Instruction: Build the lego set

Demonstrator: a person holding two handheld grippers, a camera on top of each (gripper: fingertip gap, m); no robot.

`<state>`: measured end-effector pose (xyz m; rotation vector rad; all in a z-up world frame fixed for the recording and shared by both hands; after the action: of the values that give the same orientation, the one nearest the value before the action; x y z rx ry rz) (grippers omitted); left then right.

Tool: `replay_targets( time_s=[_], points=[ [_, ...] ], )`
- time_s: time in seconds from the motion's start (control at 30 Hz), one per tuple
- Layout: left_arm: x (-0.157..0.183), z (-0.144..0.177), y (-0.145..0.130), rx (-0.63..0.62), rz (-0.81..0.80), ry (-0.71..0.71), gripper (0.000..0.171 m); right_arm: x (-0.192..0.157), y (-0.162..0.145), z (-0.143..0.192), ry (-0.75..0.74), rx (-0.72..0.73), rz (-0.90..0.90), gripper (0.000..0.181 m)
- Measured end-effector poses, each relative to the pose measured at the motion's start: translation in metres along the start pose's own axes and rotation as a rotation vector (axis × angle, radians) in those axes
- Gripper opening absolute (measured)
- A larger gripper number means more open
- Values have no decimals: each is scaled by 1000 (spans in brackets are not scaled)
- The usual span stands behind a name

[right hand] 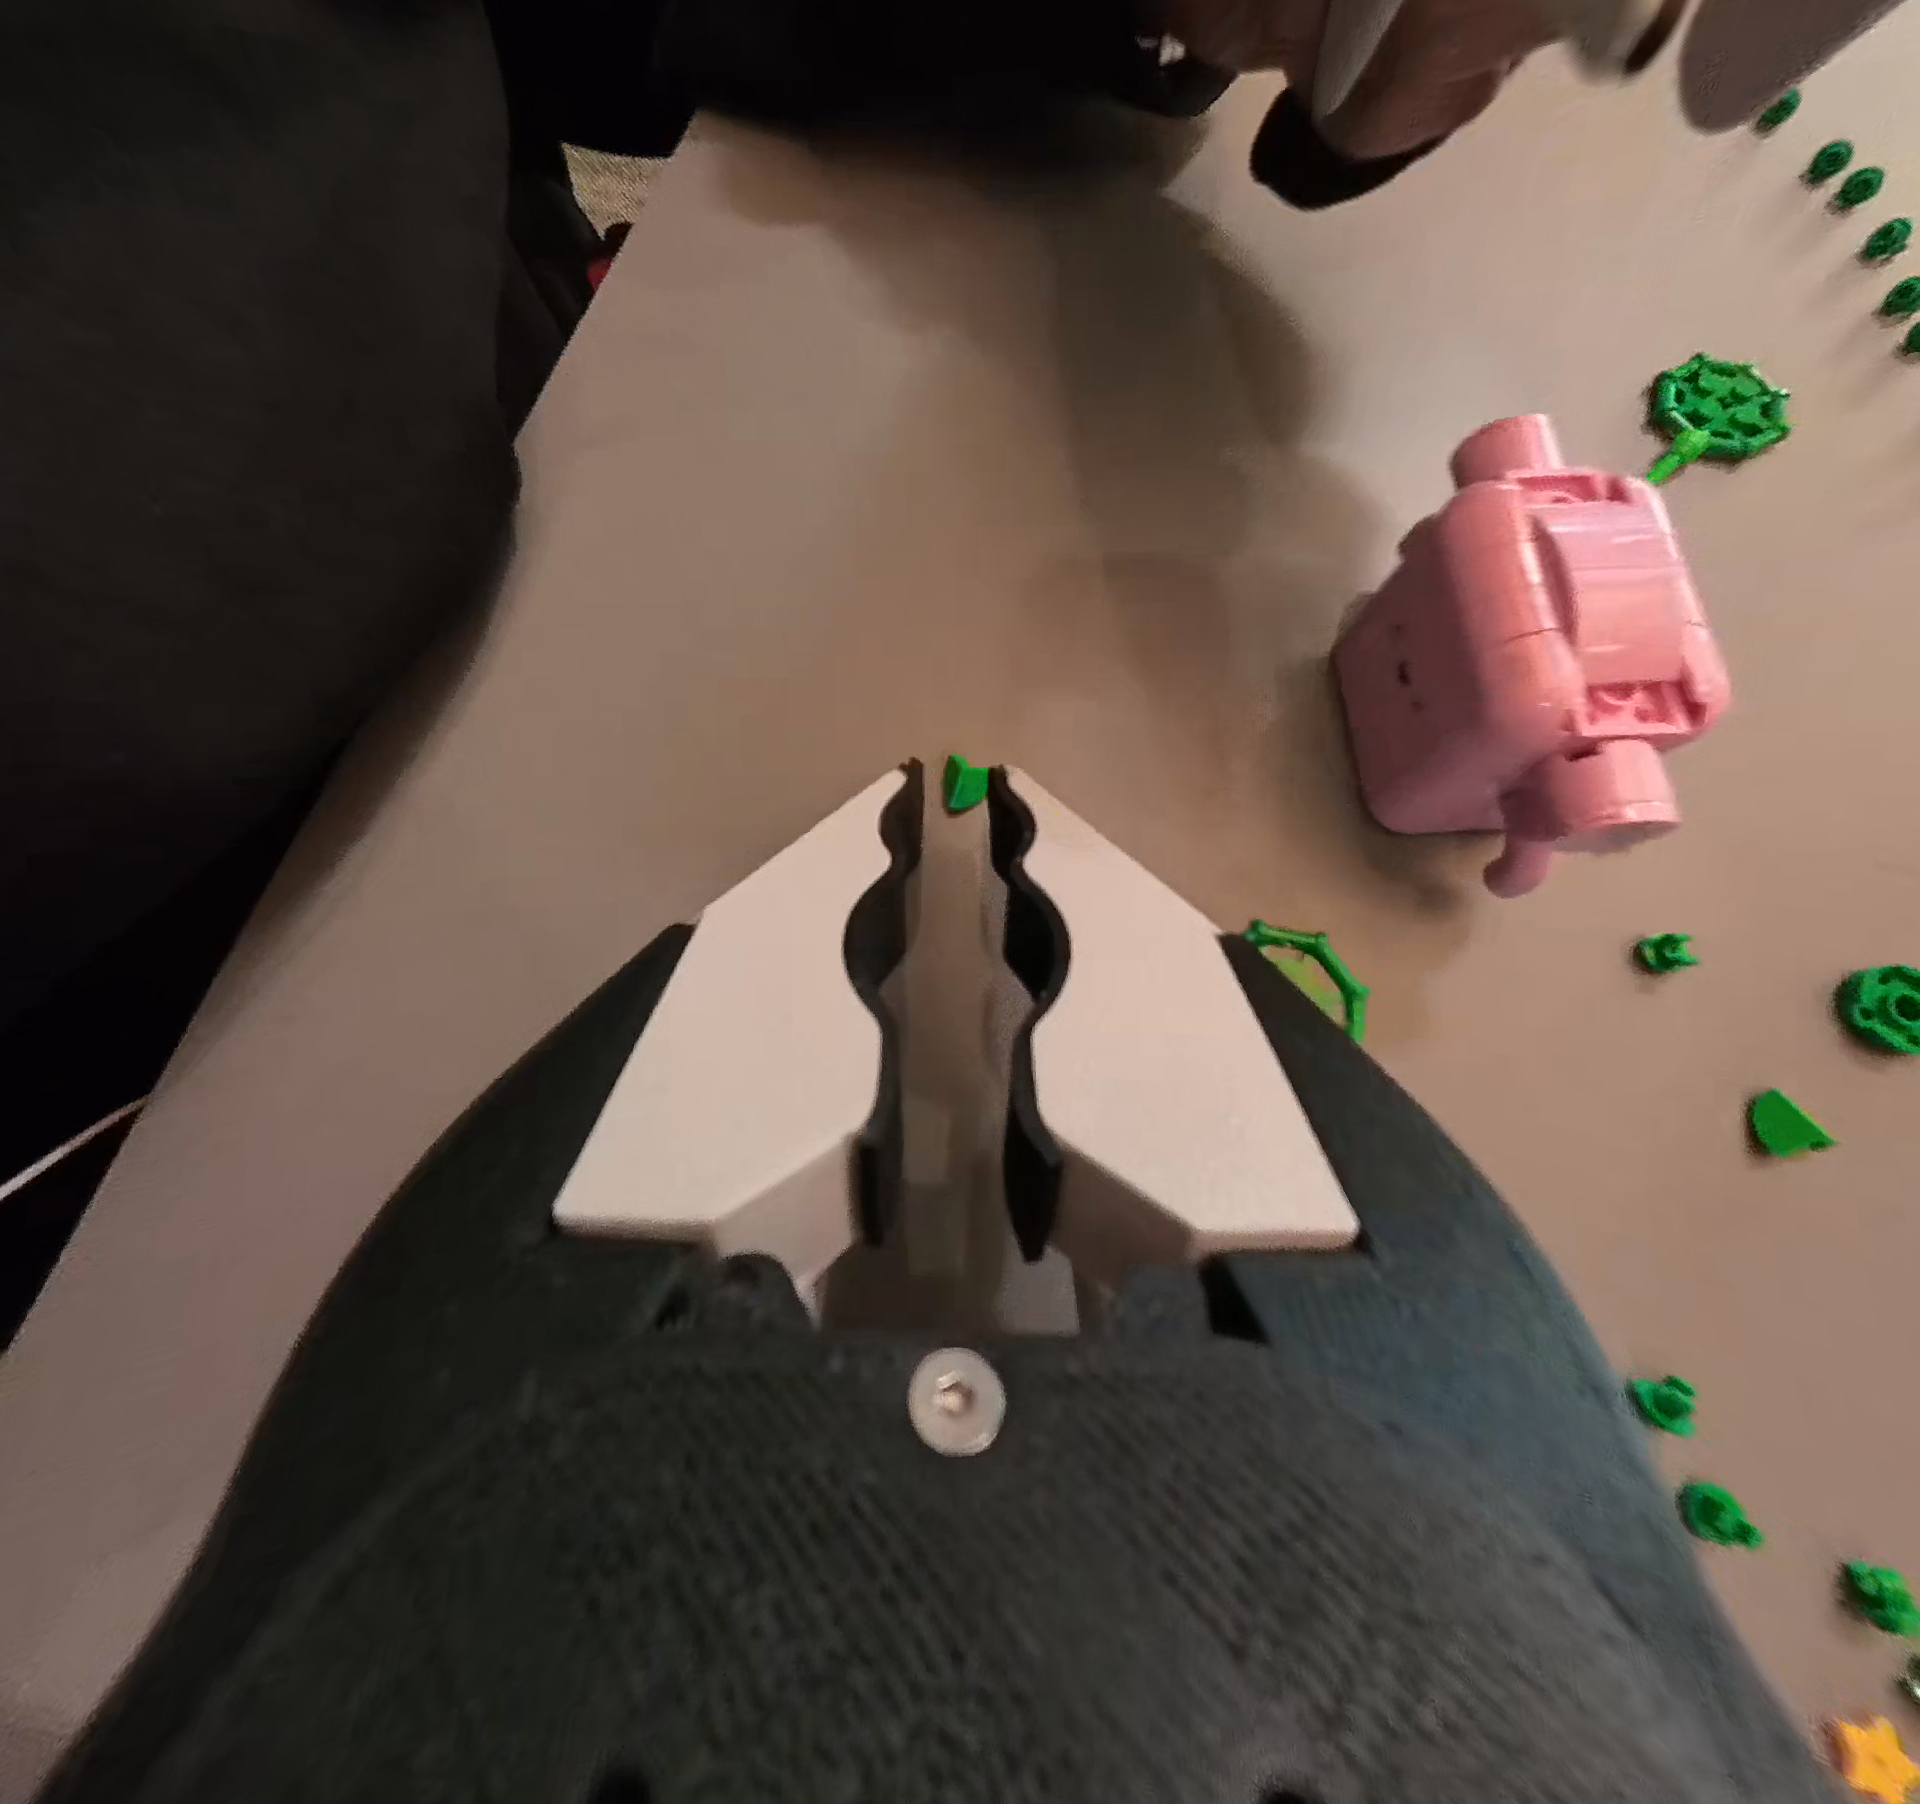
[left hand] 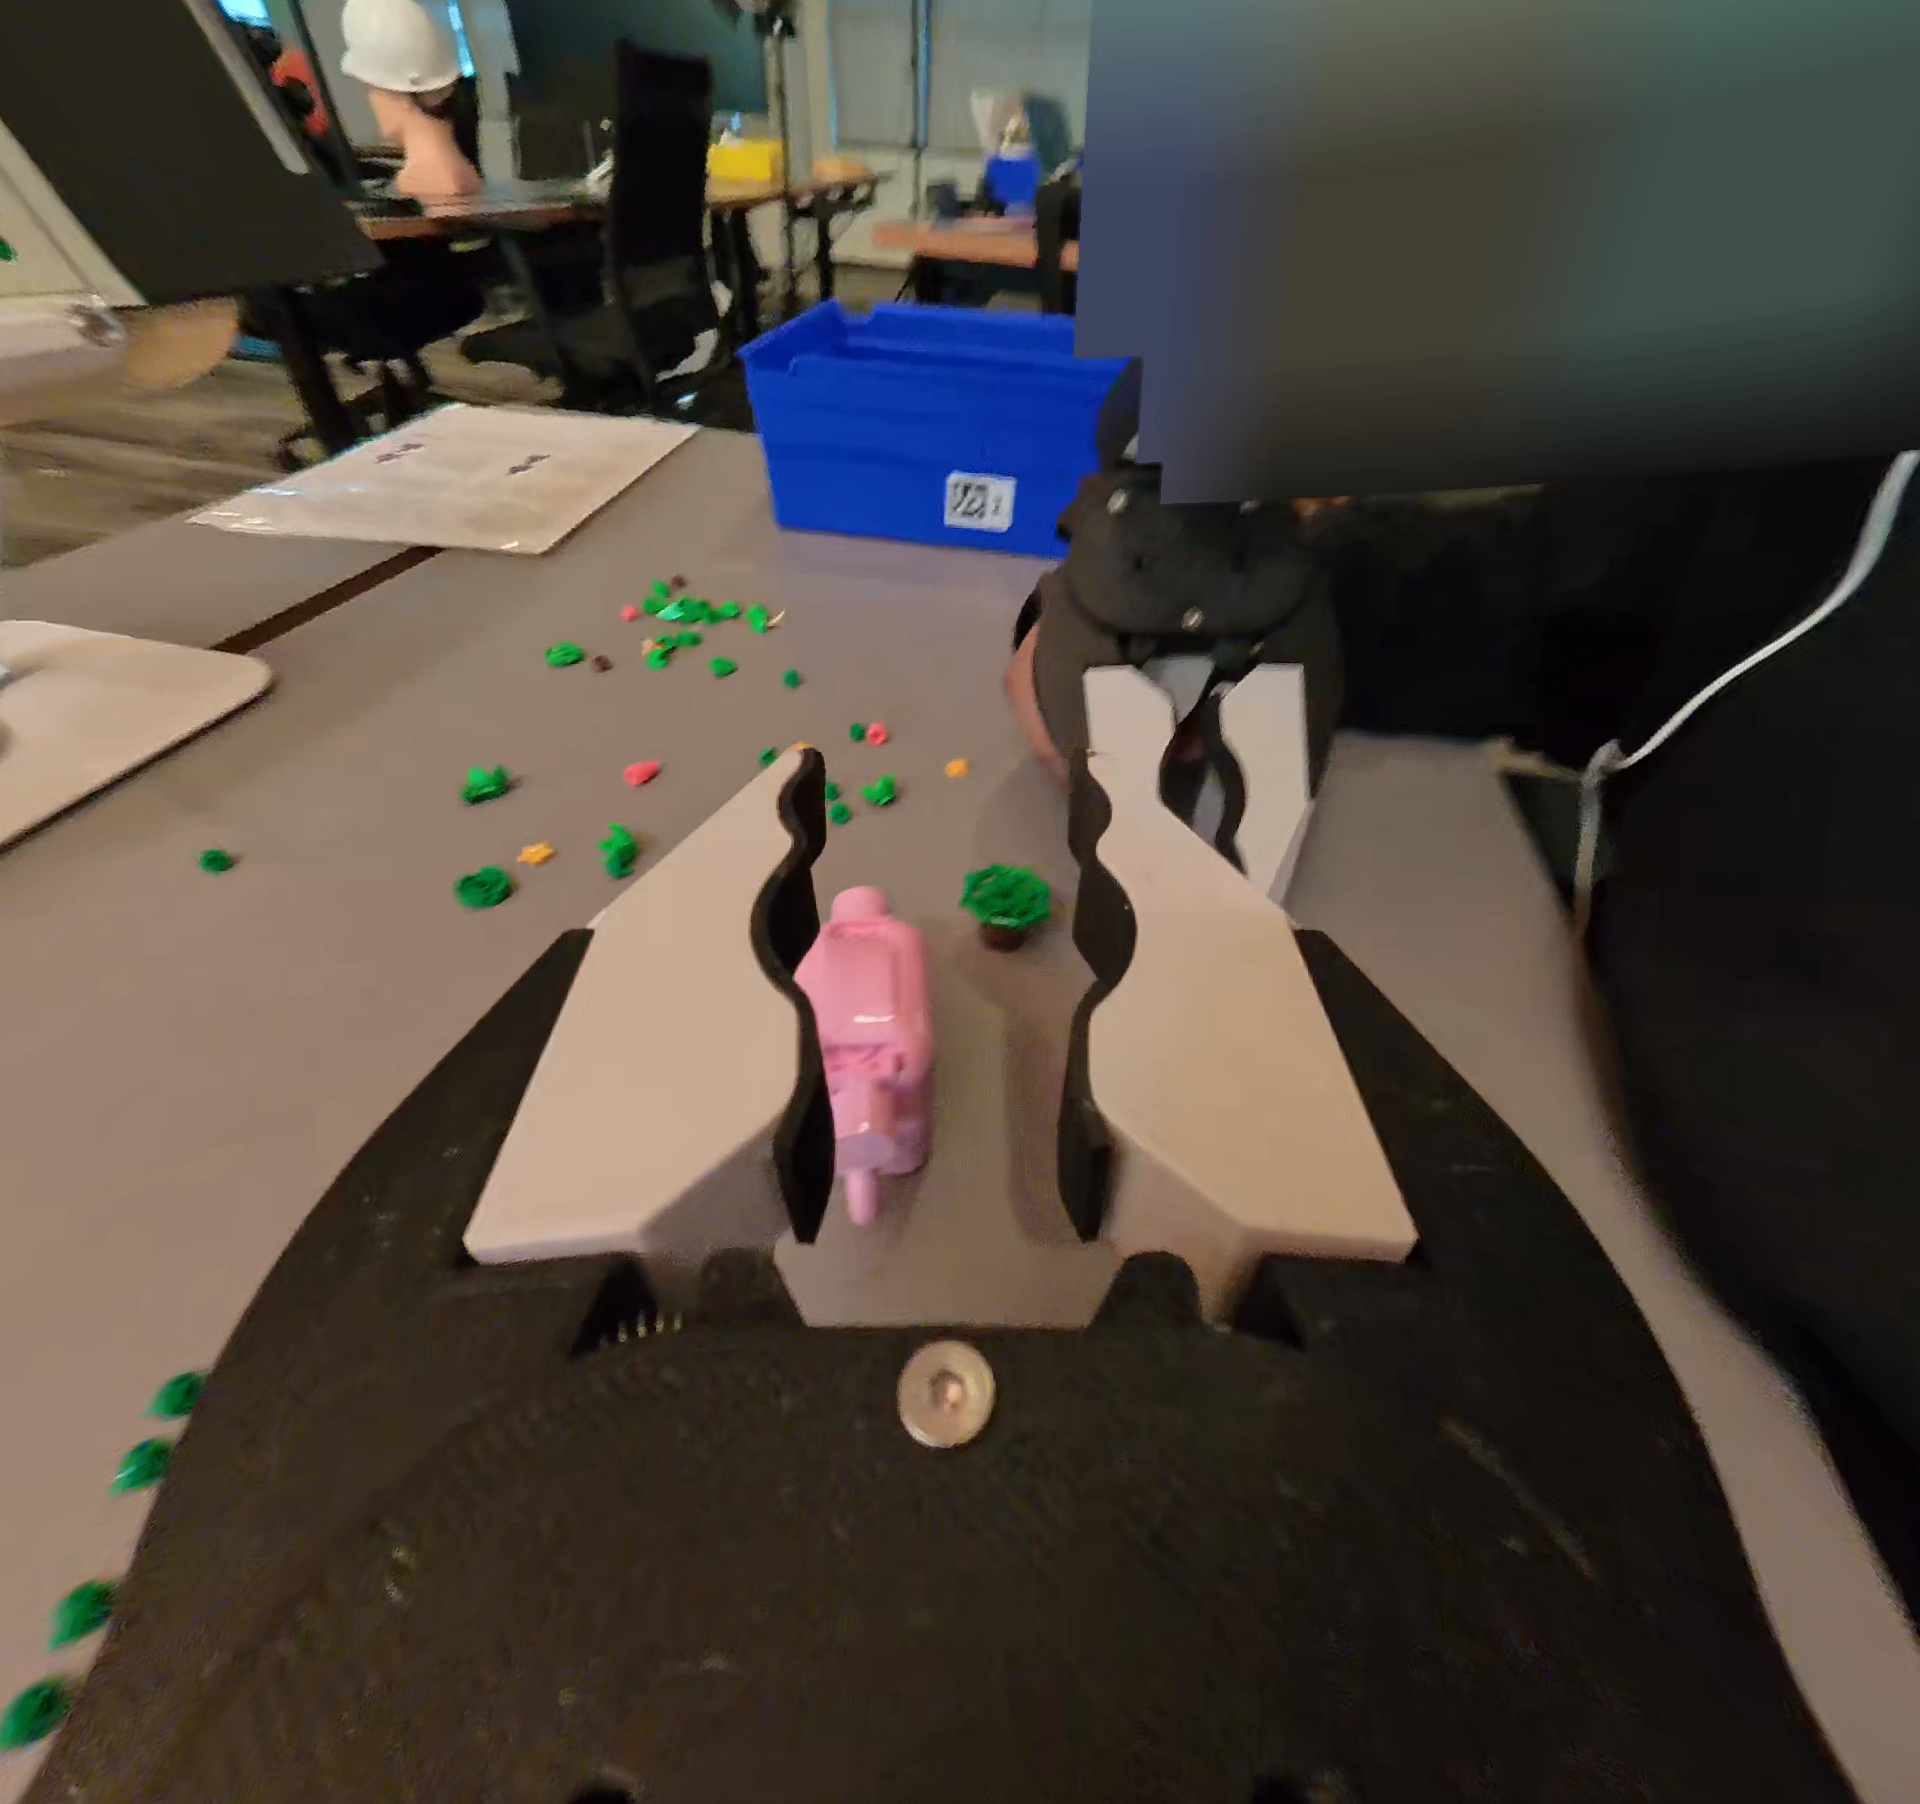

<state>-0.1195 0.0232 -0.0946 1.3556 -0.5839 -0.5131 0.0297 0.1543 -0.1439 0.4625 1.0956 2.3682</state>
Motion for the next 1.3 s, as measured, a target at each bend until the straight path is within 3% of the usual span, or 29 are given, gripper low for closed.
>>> replay_targets(
  time_s=[0.13, 0.33, 0.87, 1.07, 1.2, 1.3],
  points=[
    [-3, 3, 1, 56, 54, -26, 44, -2, -3, -6, -7, -46, 15, 12],
    [-7, 11, 1, 84, 71, -9, 43, 0, -2, -6, -5, -3, -4, 11],
    [-6, 6, -2, 50, 70, -22, 41, -1, -2, -11, -25, -25, 6, 7],
    [5, -4, -3, -11, -25, -58, 41, 22, 10, 18, -42, 246, -244, 6],
    [16, -15, -2, -57, -110, -56, 37, 45, 7, 40, 132, 513, -592, 6],
    [22, -25, 0, -48, -113, -55, 33, 55, 1, 44, 252, 617, -771, 5]
  ],
)
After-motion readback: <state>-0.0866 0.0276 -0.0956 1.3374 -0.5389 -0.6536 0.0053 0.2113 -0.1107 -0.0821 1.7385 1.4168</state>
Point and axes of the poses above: each gripper's, where its closed fingertips meet, z back along the fingers, y out of its top, x = y × z across the jaws, the point moved 10 cm from there along z, back along the fingers, and after that the axes turned 13 degrees about -y, right-handed, at the moved point
